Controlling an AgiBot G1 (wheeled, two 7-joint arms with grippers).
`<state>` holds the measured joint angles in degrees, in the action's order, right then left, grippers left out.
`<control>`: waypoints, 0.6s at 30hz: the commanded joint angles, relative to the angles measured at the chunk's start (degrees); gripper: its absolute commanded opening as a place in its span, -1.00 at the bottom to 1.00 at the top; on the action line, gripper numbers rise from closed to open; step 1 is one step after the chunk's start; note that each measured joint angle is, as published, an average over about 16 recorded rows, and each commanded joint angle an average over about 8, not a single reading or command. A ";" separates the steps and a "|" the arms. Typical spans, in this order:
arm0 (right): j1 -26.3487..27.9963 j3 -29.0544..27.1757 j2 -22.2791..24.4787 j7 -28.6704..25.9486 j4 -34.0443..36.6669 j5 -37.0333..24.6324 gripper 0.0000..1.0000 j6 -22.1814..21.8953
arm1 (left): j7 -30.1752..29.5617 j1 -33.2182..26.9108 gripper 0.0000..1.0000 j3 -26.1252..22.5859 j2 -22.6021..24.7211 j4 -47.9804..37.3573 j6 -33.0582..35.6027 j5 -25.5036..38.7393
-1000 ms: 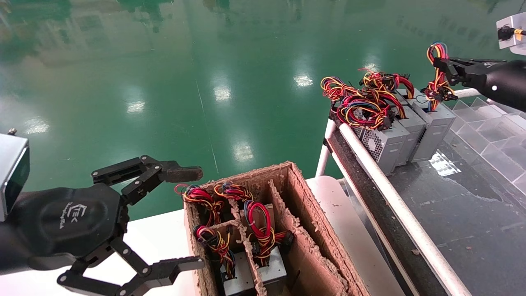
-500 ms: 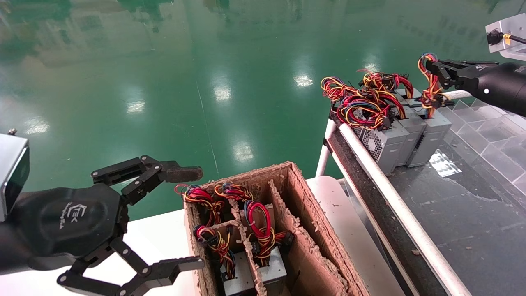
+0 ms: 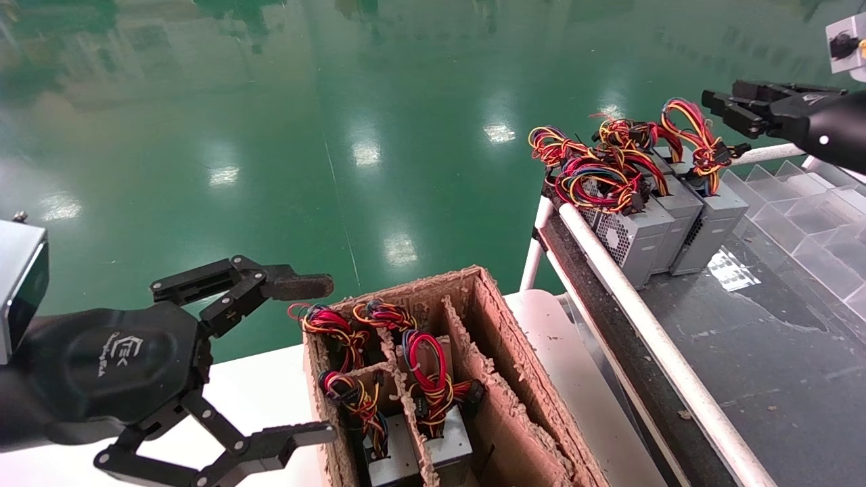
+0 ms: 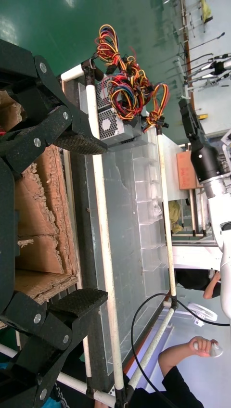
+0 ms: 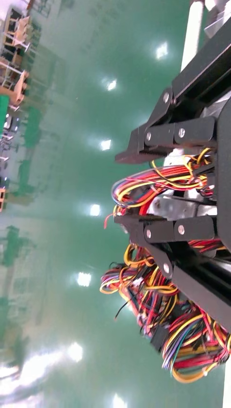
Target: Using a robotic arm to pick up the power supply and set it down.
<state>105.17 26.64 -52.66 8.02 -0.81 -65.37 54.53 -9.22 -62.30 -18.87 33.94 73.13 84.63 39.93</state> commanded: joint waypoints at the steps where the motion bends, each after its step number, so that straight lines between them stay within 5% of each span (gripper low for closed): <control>1: 0.23 0.02 0.23 0.18 -0.12 -0.03 1.00 0.45 | 0.00 0.00 1.00 0.00 0.00 0.00 0.00 0.00; 9: 0.56 -3.85 3.96 -4.66 -0.92 5.74 1.00 14.05 | 0.01 0.00 1.00 -0.01 -0.01 -0.01 -0.01 -0.01; 18: -4.93 -5.21 6.16 -7.01 -9.95 8.72 1.00 18.08 | 0.02 0.00 1.00 -0.02 -0.01 -0.05 -0.01 -0.01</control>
<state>100.22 21.43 -46.50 1.00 -10.78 -56.65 72.61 -9.20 -62.30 -18.89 33.92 73.08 84.61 39.92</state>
